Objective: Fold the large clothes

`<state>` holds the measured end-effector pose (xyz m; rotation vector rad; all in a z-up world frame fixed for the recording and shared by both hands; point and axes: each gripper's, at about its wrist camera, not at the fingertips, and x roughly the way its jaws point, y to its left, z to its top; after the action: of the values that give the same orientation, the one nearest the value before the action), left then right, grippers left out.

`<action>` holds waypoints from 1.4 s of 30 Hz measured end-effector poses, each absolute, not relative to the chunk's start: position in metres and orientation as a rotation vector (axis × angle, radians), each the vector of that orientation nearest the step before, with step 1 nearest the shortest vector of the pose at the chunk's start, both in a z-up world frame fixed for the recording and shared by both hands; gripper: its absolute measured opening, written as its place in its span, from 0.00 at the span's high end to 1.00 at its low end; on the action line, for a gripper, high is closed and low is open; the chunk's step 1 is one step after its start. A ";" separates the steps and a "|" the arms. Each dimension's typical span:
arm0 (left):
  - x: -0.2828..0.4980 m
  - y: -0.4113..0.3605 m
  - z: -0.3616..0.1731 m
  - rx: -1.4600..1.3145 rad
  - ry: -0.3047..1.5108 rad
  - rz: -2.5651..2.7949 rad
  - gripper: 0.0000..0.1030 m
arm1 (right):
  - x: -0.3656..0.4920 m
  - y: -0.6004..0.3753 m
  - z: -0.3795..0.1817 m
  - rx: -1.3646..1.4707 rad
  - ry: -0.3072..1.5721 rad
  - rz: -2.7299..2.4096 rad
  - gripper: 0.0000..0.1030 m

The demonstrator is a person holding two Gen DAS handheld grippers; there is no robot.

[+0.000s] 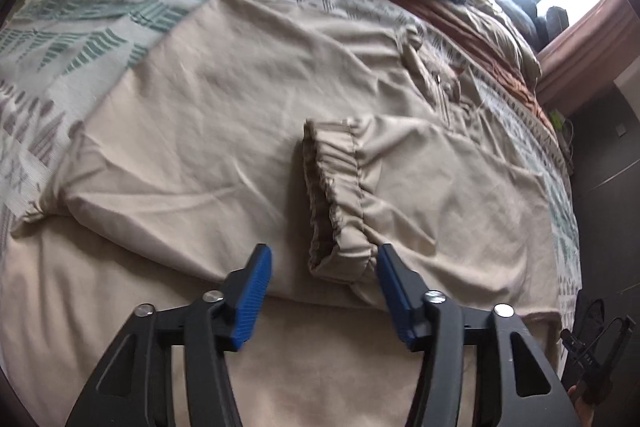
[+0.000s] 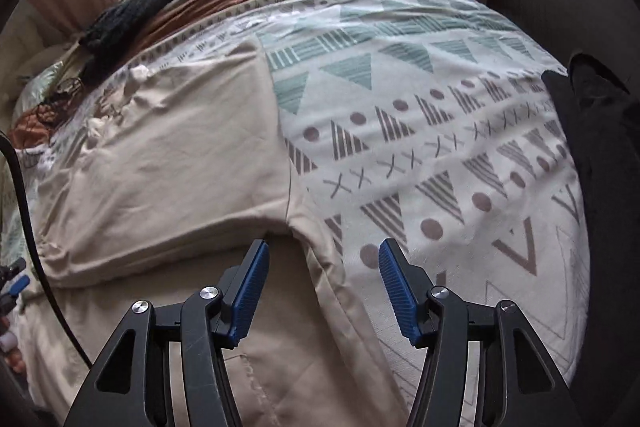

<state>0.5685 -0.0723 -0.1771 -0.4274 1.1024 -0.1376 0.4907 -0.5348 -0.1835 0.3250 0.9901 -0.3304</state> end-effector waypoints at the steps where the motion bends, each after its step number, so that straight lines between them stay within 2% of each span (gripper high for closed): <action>1: 0.570 -0.075 -0.182 -0.428 1.116 -0.146 0.71 | 0.492 -0.534 -0.188 0.311 0.997 -0.327 0.45; 3: 0.574 -0.081 -0.187 -0.426 1.120 -0.152 0.74 | 0.495 -0.537 -0.193 0.280 1.001 -0.351 0.45; 5: 0.578 -0.082 -0.189 -0.428 1.093 -0.154 0.78 | 0.496 -0.547 -0.200 0.305 1.002 -0.368 0.55; 6: 0.581 -0.084 -0.191 -0.441 1.085 -0.166 0.80 | 0.497 -0.554 -0.204 0.348 1.001 -0.360 0.64; 9: 0.585 -0.087 -0.192 -0.444 1.067 -0.173 0.81 | 0.498 -0.569 -0.211 0.420 0.991 -0.351 0.72; 21: 0.583 -0.088 -0.180 -0.402 1.065 -0.132 0.80 | 0.498 -0.566 -0.209 0.426 0.994 -0.357 0.72; 23: 0.579 -0.087 -0.170 -0.397 1.057 -0.140 0.74 | 0.495 -0.563 -0.204 0.417 0.999 -0.358 0.68; 25: 0.573 -0.085 -0.158 -0.390 1.031 -0.138 0.50 | 0.492 -0.562 -0.199 0.411 0.993 -0.358 0.67; 27: 0.565 -0.081 -0.147 -0.390 0.992 -0.126 0.35 | 0.490 -0.563 -0.196 0.421 0.987 -0.357 0.63; 28: 0.560 -0.079 -0.142 -0.392 0.976 -0.121 0.31 | 0.489 -0.564 -0.196 0.429 0.988 -0.350 0.62; 30: 0.551 -0.073 -0.134 -0.394 0.963 -0.112 0.31 | 0.490 -0.563 -0.202 0.444 1.011 -0.323 0.58; 36: 0.522 -0.058 -0.117 -0.344 0.956 -0.052 0.31 | 0.485 -0.557 -0.199 0.444 1.033 -0.315 0.57; 38: 0.514 -0.053 -0.109 -0.343 0.940 -0.043 0.27 | 0.479 -0.554 -0.190 0.446 1.011 -0.309 0.46; 39: 0.509 -0.049 -0.103 -0.353 0.928 -0.040 0.21 | 0.475 -0.552 -0.186 0.442 1.000 -0.312 0.37; 40: 0.504 -0.047 -0.099 -0.363 0.916 -0.037 0.17 | 0.473 -0.551 -0.182 0.439 0.992 -0.315 0.33; 42: 0.492 -0.042 -0.088 -0.370 0.885 -0.030 0.14 | 0.467 -0.548 -0.175 0.447 0.982 -0.307 0.33</action>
<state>0.4922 -0.0425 -0.0881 -0.3696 0.8854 -0.0303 0.4667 -0.5476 -0.1748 0.4468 0.9821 -0.3067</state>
